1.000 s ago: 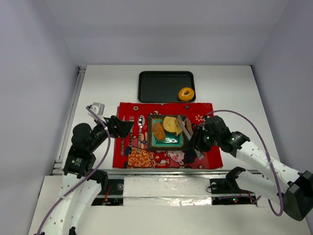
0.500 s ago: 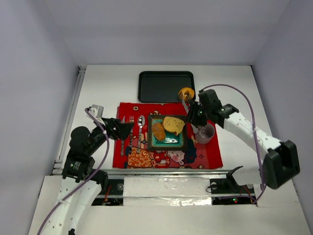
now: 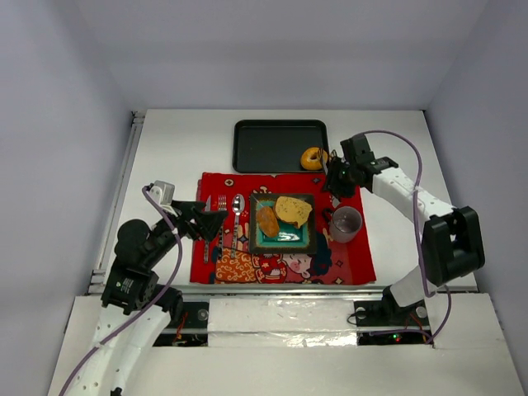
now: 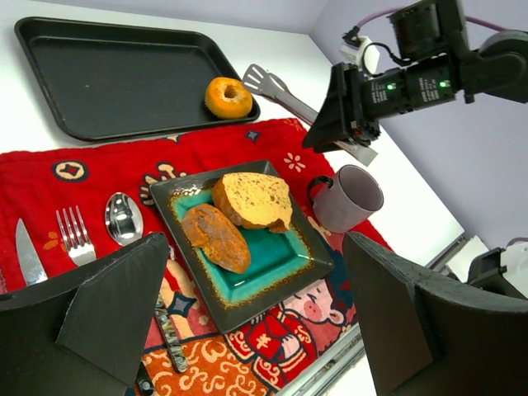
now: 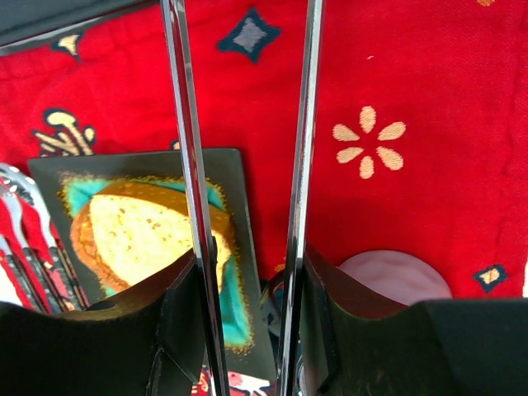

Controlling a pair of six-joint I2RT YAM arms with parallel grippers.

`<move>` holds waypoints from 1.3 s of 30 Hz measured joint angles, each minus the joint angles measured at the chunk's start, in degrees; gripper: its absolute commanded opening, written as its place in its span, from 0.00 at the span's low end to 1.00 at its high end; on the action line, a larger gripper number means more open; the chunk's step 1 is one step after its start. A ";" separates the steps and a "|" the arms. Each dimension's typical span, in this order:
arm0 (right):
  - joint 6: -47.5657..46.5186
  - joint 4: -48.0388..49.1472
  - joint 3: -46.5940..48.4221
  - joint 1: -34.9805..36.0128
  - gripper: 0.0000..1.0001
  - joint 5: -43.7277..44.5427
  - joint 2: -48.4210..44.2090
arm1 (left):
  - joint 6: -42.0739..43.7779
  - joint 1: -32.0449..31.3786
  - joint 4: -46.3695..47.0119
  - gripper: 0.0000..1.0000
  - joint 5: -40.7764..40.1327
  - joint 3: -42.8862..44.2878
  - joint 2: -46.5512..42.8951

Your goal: Place the bread

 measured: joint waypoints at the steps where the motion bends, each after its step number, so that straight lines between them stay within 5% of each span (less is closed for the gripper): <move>1: -0.09 0.02 0.00 -0.09 0.47 0.00 0.28 | 0.00 -0.28 -0.02 0.85 -0.02 0.00 -0.13; 16: -0.22 0.22 1.73 -0.39 0.45 -0.04 6.08 | 0.00 -1.36 0.00 0.85 -0.42 0.00 -0.52; 21: -0.13 1.27 2.27 -0.39 0.23 -0.81 7.28 | 0.00 -1.36 -0.02 0.85 -0.61 0.00 -0.50; 25: 0.02 2.08 2.19 -0.39 0.16 -2.14 6.23 | 0.00 -1.36 0.00 0.85 -0.76 0.00 -0.48; 34: 0.44 3.08 -2.78 -0.09 0.15 -8.44 -12.00 | 0.00 -1.16 -0.02 0.85 -1.22 0.00 1.07; 39: 1.92 1.36 -11.02 5.66 0.15 -11.26 -26.58 | 0.00 -0.11 0.00 0.85 -0.98 0.00 3.06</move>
